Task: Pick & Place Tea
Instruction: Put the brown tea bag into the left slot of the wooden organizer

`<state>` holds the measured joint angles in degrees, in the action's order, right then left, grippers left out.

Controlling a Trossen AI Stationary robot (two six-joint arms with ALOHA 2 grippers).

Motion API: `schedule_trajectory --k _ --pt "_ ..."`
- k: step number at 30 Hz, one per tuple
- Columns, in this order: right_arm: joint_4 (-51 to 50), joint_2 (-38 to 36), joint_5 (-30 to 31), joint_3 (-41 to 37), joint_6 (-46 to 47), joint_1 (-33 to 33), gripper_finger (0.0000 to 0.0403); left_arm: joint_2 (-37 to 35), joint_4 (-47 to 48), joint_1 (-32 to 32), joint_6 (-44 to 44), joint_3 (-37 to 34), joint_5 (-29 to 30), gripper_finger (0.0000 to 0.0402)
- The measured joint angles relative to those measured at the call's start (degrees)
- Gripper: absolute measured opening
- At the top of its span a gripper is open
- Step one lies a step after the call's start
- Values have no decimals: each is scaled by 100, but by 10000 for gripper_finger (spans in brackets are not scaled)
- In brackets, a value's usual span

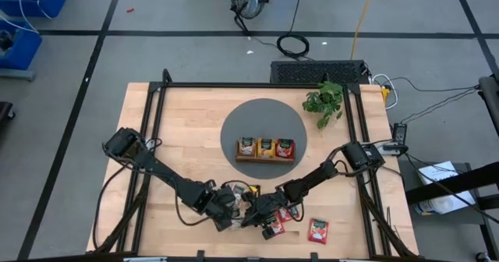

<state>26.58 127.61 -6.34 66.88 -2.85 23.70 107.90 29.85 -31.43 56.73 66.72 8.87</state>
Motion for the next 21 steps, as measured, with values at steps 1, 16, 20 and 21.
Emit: schedule_trajectory --k 1,16,20,21 --pt "-26 2 2 0 -31 -1 0 0 4 59 1 0 -202 157" --pt "214 15 -273 -260 -160 -52 0 -2 -451 646 -113 0 -1802 279" --pt "276 15 -291 -309 -129 -97 0 -2 -440 646 -68 0 -1870 274" --pt "282 15 -293 -309 -128 -104 0 -2 -440 640 -68 0 -1890 270"
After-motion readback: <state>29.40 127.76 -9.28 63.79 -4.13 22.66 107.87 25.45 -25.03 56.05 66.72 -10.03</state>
